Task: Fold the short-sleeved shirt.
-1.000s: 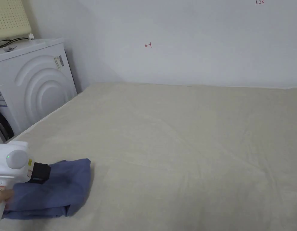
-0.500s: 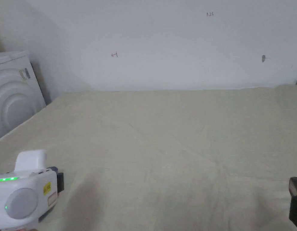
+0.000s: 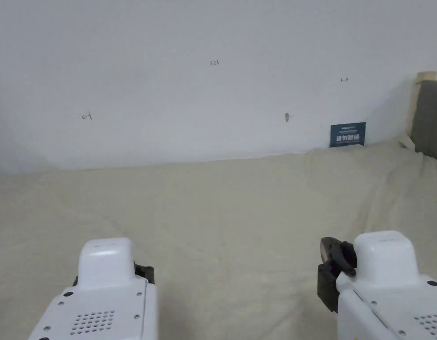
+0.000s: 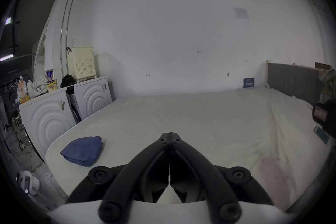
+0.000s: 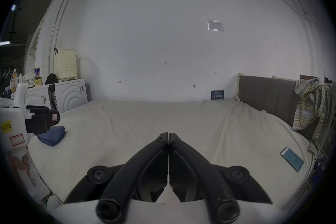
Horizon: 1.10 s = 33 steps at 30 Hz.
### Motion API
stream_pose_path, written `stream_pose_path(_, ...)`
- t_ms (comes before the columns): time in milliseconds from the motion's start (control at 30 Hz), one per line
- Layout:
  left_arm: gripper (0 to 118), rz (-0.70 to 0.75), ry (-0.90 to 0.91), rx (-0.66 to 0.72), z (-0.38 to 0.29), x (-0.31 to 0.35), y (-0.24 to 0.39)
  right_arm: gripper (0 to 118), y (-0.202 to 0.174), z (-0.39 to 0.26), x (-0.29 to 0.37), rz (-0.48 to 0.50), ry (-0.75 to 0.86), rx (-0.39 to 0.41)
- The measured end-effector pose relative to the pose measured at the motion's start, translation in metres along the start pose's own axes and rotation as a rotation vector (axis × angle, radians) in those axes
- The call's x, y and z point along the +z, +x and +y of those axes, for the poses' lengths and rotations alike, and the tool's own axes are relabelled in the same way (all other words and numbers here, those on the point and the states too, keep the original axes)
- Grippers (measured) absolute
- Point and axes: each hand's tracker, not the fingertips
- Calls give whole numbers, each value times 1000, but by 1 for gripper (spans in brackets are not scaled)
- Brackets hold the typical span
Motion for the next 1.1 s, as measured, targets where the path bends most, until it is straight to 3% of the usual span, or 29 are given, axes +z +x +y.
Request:
stream_pose_path(133, 0, -6, 99, 35, 3, 25, 17, 0, 13, 6, 8, -8, 25, -20)
stream_pose_path(267, 0, 42, 129, -40, 9, 37, 22, 0, 20, 9, 12, -4, 45, -54)
stream_pose_path(300, 0, 31, 135, -35, 9, 40, 19, 14, 22, 9, 10, -1, 48, -61)
stream_pose_path(367, 9, 6, 148, -18, 14, 44, 16, 59, 25, 9, 11, 43, 52, -68)
stream_pose_path(400, 14, -10, 149, -19, 15, 46, 15, 70, 26, 10, 10, 61, 46, -75)
stream_pose_path(433, 14, -10, 148, -21, 17, 46, 14, 70, 27, 12, 9, 65, 26, -88)
stream_pose_path(467, 36, -5, 143, -31, 20, 45, 13, 96, 28, 12, 8, 70, 18, -110)
stream_pose_path(500, 73, -5, 138, -37, 21, 45, 12, 105, 28, 12, 9, 71, 28, -116)
stream_pose_path(533, 97, 1, 132, -37, 21, 45, 9, 105, 28, 13, 10, 69, 30, -116)
stream_pose_path(567, 112, 5, 132, -31, 22, 46, 7, 105, 27, 15, 9, 52, 28, -109)
stream_pose_path(600, 118, 5, 134, -23, 22, 45, 6, 104, 25, 16, 9, 0, 37, -87)
stream_pose_path(667, 118, -11, 118, -5, 24, 48, 3, 105, 20, 18, 8, -90, 32, 5)
stream_pose_path(733, 118, -26, 95, -1, 27, 46, 1, 104, 17, 21, 7, -63, 10, 51)
stream_pose_path(867, 118, -29, 88, 10, 30, 47, -4, 104, 20, 25, 11, -16, -19, -15)
stream_pose_path(967, 118, -38, 78, 7, 31, 47, -2, 104, 15, 27, 10, -61, -76, -29)
stream_pose_path(1100, 118, -44, 67, -4, 31, 48, 0, 105, 9, 33, 8, -96, -161, 8)
